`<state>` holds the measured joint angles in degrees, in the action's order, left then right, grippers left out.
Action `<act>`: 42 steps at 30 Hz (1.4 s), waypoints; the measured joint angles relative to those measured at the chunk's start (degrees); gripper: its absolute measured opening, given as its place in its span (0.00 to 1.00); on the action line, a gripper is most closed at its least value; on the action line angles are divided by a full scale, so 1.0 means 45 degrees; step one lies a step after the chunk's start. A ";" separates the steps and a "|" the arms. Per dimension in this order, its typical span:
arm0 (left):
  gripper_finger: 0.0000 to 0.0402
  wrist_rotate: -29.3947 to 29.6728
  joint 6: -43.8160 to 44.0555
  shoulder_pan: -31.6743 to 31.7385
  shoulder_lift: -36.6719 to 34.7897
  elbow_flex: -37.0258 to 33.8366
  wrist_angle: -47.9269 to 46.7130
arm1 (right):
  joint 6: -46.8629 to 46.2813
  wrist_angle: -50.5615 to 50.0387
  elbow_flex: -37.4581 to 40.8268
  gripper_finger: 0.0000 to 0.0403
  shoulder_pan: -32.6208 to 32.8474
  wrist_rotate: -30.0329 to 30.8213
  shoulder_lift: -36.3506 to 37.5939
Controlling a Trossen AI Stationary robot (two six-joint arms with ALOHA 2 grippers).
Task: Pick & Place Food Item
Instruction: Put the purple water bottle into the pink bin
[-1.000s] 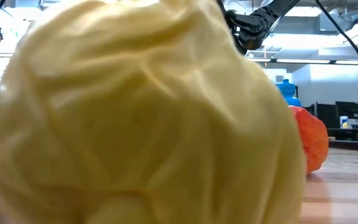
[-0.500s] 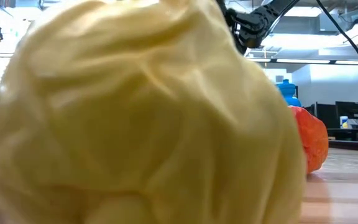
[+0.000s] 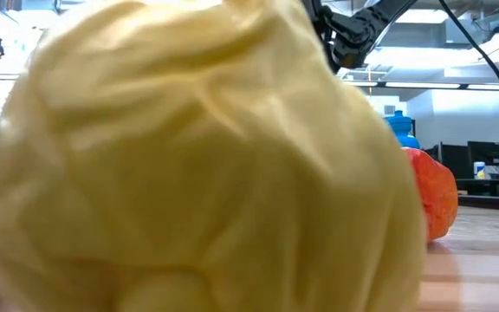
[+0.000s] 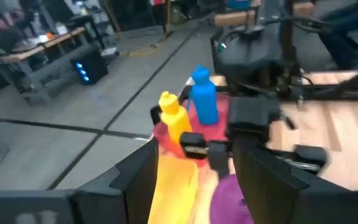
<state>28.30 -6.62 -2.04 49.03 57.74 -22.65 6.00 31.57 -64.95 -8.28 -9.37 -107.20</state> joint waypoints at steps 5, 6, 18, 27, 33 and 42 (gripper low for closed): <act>0.50 -0.1206 0.0576 0.0555 -0.0293 -0.2390 0.2045 | 0.0125 0.0956 -0.0005 0.30 0.0119 -0.0147 0.0005; 0.50 -0.1495 0.0595 0.0678 -0.0250 -0.2664 0.2322 | 0.0131 0.1064 0.0004 0.30 0.0119 -0.0331 0.0001; 0.54 -0.3720 0.0141 0.1528 -0.0793 -0.3025 0.2093 | 0.0097 0.1089 0.0010 0.28 0.0188 -0.0457 -0.0010; 0.61 -0.3705 0.0535 0.1184 -0.1212 -0.3187 0.1693 | 0.0105 0.1047 -0.0005 0.28 0.0155 -0.0627 0.0005; 0.58 -0.4231 0.0583 0.1184 -0.1789 -0.4910 0.3018 | 0.0100 0.1121 -0.0024 0.28 0.0133 -0.0917 0.0030; 0.60 -0.5141 0.0345 0.1186 -0.2981 -0.8111 0.8986 | 0.0102 0.1130 -0.0024 0.28 0.0148 -0.0960 0.0029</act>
<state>5.16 -5.07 3.30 35.62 21.24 17.79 6.46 36.65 -65.06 -7.62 -13.69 -107.07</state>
